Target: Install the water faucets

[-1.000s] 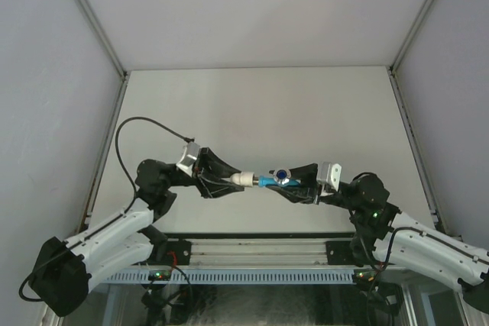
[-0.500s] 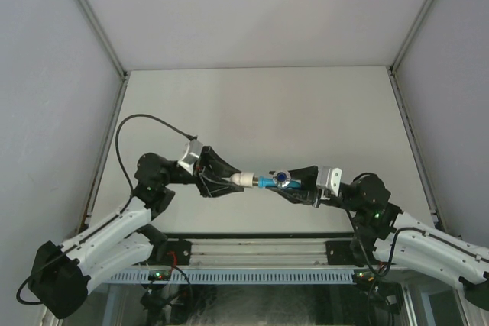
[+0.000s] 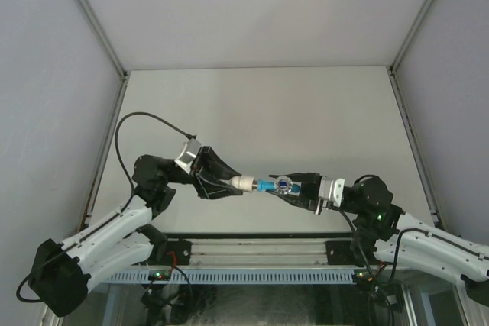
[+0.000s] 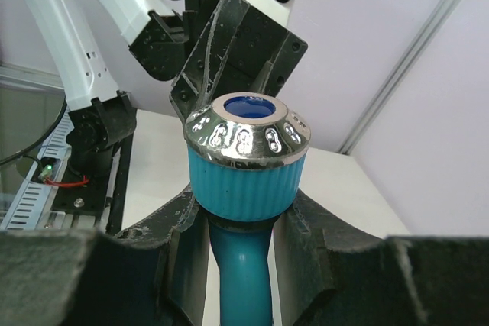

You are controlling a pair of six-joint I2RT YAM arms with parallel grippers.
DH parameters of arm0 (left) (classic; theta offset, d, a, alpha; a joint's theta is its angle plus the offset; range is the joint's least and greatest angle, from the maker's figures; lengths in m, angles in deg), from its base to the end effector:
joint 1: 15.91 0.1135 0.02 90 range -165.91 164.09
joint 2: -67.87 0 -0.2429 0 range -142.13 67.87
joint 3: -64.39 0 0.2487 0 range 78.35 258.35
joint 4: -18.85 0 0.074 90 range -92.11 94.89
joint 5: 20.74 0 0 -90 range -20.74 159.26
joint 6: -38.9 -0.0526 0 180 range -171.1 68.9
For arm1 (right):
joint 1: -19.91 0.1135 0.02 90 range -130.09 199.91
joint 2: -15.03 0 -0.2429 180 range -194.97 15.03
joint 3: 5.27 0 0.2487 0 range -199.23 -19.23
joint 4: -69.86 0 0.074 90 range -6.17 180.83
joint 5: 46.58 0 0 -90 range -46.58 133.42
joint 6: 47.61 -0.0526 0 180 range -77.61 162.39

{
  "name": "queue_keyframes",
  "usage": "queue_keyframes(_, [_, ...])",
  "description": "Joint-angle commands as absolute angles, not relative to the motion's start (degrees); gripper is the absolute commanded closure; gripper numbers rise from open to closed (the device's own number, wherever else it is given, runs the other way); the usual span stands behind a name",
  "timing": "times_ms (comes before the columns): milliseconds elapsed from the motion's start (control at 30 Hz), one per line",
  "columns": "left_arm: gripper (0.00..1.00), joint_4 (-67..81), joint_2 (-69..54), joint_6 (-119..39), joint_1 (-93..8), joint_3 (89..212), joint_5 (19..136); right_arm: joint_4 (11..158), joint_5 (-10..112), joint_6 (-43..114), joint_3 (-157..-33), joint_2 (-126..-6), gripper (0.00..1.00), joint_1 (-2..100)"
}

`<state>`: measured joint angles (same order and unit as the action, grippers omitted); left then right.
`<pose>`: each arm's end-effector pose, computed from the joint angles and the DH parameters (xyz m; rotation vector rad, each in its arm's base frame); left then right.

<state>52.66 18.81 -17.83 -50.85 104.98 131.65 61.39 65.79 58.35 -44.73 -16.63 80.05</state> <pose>0.1338 -0.1503 0.3025 1.1019 1.1187 -1.5740 0.0710 0.1638 0.3091 -1.0872 0.8246 0.9035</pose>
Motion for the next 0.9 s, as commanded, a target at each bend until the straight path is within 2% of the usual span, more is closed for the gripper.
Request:
queue_keyframes(0, [1.0,63.8,18.0,-10.2,-51.6,107.4,132.1,62.3,65.2,60.7,-46.9,-17.0,1.0,81.2])
queue_keyframes(167, [1.0,64.0,18.2,-10.8,-51.6,106.5,130.4,65.7,61.7,63.8,-48.6,-17.9,1.0,84.8])
queue_keyframes(300, [1.0,60.3,18.8,-15.3,-51.6,106.8,129.9,67.9,61.1,60.5,-50.5,-18.9,1.0,85.1])
queue_keyframes(467, [1.0,34.0,23.3,-35.2,-52.0,110.3,124.7,72.0,61.4,54.3,-52.9,-20.4,1.0,85.1])
queue_keyframes(533, [1.0,28.2,24.2,-40.1,-52.3,111.4,124.0,71.7,61.4,52.0,-52.9,-21.0,1.0,85.0])
queue_keyframes(867, [1.0,27.9,26.1,-47.6,-53.5,110.2,122.5,68.4,65.8,37.8,-52.8,-22.9,1.0,81.5])
